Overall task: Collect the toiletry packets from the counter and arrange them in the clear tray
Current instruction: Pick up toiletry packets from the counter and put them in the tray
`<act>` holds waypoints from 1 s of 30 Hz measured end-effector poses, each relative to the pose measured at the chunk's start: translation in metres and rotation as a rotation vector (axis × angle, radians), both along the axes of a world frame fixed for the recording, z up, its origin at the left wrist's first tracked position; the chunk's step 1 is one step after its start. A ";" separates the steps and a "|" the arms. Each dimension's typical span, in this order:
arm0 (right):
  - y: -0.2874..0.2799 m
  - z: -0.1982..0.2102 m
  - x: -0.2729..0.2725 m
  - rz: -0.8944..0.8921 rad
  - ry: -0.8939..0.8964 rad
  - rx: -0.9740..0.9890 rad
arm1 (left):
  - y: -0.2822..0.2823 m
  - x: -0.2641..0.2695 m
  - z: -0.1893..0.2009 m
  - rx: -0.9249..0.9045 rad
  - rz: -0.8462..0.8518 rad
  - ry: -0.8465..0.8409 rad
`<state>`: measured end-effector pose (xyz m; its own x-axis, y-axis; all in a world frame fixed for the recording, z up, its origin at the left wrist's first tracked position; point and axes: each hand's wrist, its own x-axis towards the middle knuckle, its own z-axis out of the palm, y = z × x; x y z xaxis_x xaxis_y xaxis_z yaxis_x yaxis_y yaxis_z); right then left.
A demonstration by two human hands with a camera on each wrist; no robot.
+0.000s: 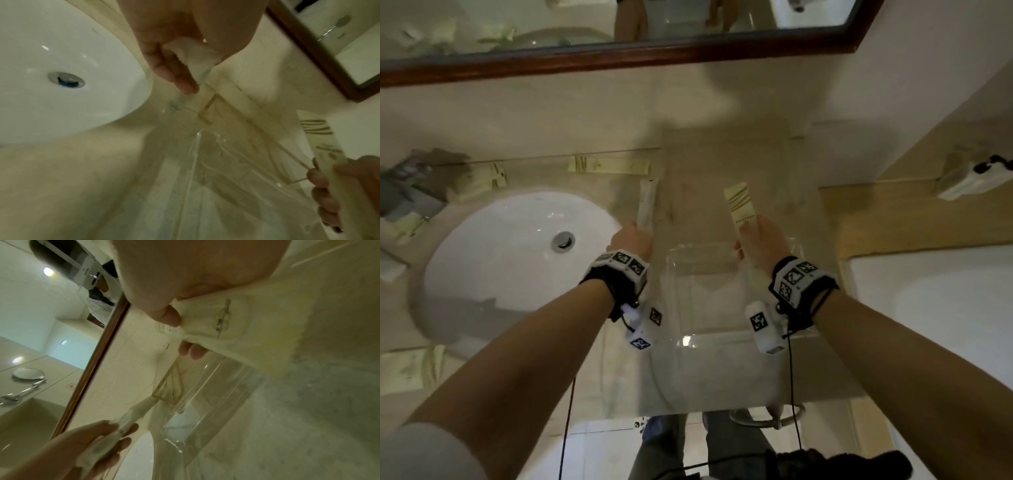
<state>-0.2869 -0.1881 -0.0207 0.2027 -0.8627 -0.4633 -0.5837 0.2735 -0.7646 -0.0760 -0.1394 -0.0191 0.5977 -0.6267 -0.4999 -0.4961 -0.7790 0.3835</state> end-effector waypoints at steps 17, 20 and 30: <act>0.057 -0.014 -0.061 0.736 0.402 0.031 | 0.077 -0.065 0.028 -0.365 -0.669 0.144; 0.062 -0.017 -0.061 0.748 0.364 -0.055 | 0.077 -0.082 0.012 -0.265 -0.765 0.130; 0.066 -0.011 -0.093 0.569 0.274 -0.156 | 0.068 -0.091 -0.020 -0.070 -0.822 0.060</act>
